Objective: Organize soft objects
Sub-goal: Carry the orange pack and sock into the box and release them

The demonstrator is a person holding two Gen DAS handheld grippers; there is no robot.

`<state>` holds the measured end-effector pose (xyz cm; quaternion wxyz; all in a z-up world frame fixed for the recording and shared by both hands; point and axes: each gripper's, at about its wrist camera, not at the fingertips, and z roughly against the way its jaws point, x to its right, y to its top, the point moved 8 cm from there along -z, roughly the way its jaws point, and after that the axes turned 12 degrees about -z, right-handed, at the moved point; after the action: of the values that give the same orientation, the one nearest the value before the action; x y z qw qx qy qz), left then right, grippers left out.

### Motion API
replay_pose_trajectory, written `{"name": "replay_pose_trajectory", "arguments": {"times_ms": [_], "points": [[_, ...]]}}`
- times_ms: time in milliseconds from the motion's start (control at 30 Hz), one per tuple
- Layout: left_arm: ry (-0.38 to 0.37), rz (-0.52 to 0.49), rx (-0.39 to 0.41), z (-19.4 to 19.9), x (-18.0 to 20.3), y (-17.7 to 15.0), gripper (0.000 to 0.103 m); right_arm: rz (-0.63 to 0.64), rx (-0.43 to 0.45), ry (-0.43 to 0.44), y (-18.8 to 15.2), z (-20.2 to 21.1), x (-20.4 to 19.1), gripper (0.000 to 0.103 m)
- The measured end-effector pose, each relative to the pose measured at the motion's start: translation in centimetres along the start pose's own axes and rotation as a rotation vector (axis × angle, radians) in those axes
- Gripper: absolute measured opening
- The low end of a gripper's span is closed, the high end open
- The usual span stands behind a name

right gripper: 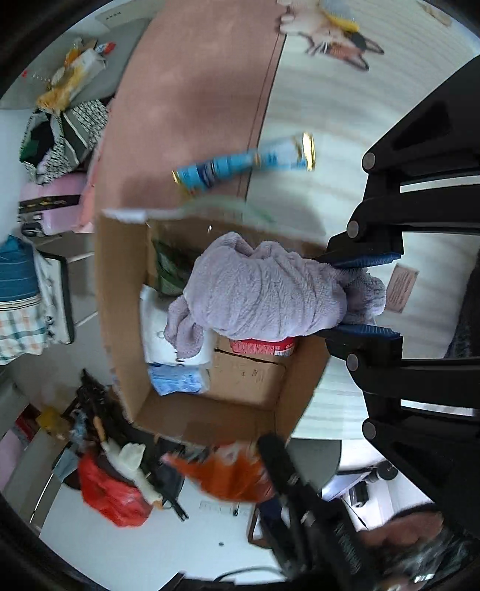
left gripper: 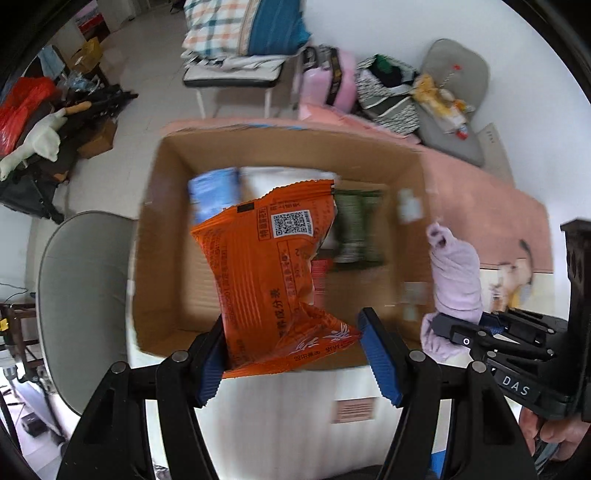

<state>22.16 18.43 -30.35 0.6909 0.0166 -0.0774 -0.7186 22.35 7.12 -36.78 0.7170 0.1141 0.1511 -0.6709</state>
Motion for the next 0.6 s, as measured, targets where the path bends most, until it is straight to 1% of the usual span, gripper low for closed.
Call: {"name": "replay_pose_trajectory", "arguments": {"times_ms": [67, 167, 267, 333, 500, 600], "points": [[-0.005, -0.003, -0.033, -1.4, -1.9, 0.0, 0.064, -0.021, -0.025, -0.010, 0.3, -2.5, -1.0, 0.027], [0.002, -0.011, -0.077, -3.9, -4.6, -0.1, 0.064, -0.040, -0.046, -0.047, 0.7, -5.5, -1.3, 0.027], [-0.020, -0.007, -0.124, -6.5, -5.7, -0.4, 0.064, -0.057, -0.069, -0.084, 1.2, -8.2, -0.9, 0.027], [-0.026, -0.011, -0.147, -7.7, -6.0, -0.6, 0.064, -0.066, -0.081, -0.117, 1.4, -9.5, -0.7, 0.027], [-0.053, -0.039, -0.206, -10.3, -5.8, -1.3, 0.064, -0.077, -0.101, -0.154, 1.4, -11.6, -0.5, 0.027], [-0.057, -0.057, -0.234, -11.5, -5.7, -1.6, 0.062, -0.074, -0.109, -0.182, 1.3, -12.7, -0.5, 0.027]]}}
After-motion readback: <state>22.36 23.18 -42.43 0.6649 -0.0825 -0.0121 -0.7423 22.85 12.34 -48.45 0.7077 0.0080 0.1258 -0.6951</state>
